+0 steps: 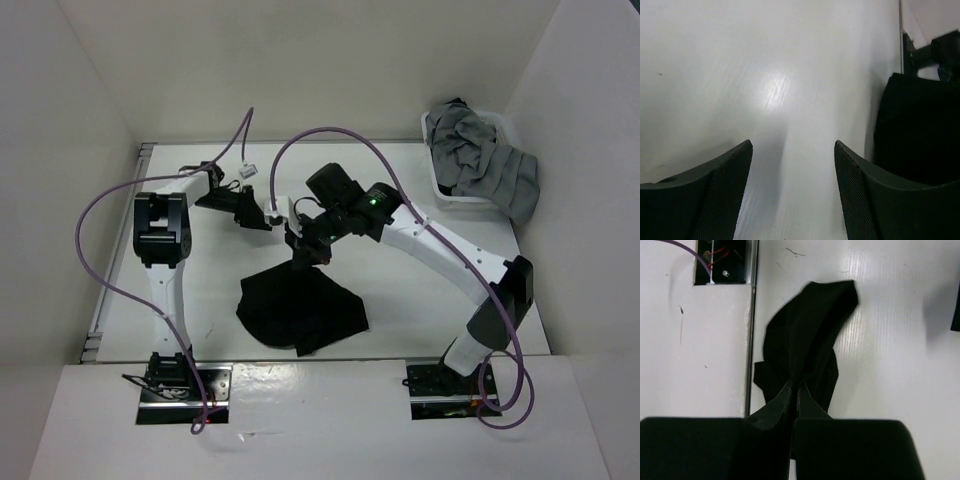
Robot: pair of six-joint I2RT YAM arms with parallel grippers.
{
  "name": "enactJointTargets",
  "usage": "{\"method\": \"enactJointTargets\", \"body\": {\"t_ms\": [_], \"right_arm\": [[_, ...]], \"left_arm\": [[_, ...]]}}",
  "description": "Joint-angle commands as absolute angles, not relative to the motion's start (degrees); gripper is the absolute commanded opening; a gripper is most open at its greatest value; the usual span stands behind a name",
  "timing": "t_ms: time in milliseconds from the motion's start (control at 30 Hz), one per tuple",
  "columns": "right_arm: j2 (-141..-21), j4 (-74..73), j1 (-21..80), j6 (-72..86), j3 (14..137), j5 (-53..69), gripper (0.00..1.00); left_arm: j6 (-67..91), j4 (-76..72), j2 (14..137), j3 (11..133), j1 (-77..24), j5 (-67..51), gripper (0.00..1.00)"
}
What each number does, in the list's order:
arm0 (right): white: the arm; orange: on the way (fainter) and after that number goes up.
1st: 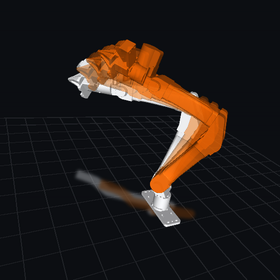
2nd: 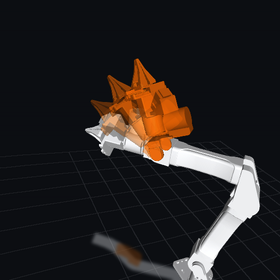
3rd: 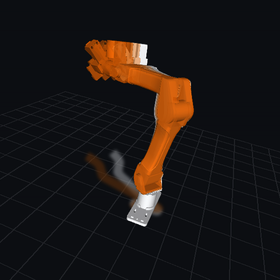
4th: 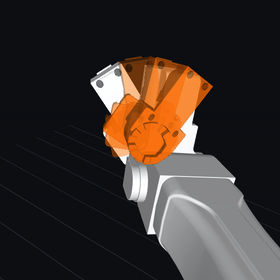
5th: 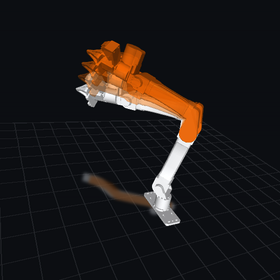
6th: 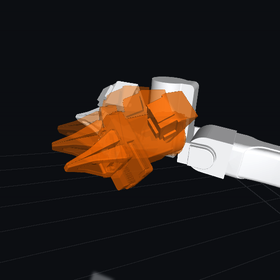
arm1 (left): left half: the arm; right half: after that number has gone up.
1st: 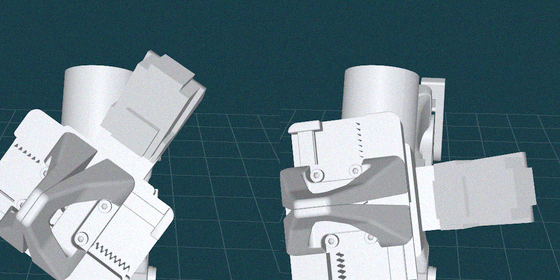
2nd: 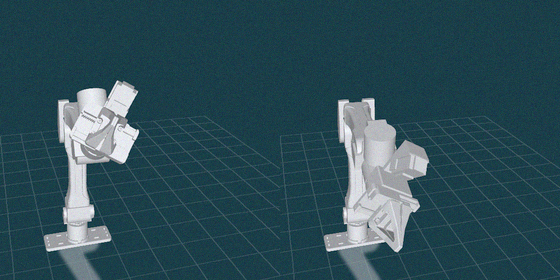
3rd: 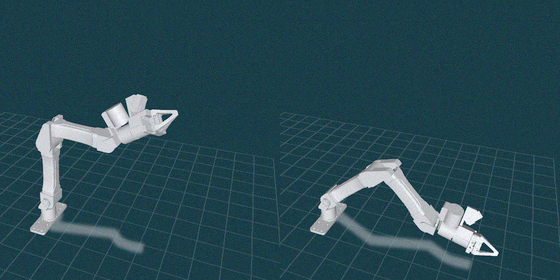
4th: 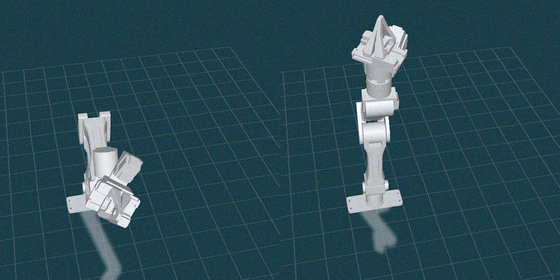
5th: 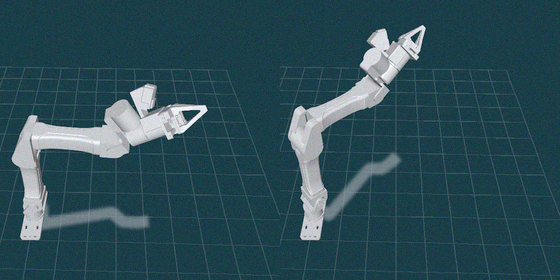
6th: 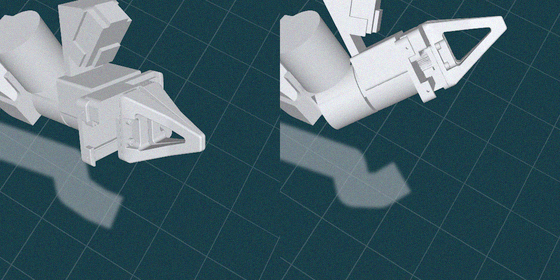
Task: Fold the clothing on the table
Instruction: Flatten the skirt out
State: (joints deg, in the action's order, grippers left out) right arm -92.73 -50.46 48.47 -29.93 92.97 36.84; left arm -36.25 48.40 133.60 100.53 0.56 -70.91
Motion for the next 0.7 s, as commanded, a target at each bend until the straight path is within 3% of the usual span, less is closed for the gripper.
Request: {"method": "enactJointTargets", "body": {"t_ms": [0,67,300,667], "right_arm": [[-91.5,-49.8,48.6,-30.8,92.6,34.5,0.0],[-90.7,-48.3,47.7,-30.1,90.6,33.1,0.0],[-90.8,-42.1,44.4,-27.9,87.4,28.7,0.0],[-98.2,-31.8,31.7,-23.4,87.0,19.4,0.0]], "left_arm": [[-56.0,67.0,137.3,104.4,-0.3,-75.6,0.73],[-61.5,74.5,139.1,107.6,-0.4,-74.6,0.73],[-65.1,74.5,134.7,100.2,-3.7,-69.7,0.73],[-63.9,74.5,134.2,99.7,-2.9,-69.2,0.71]]}}
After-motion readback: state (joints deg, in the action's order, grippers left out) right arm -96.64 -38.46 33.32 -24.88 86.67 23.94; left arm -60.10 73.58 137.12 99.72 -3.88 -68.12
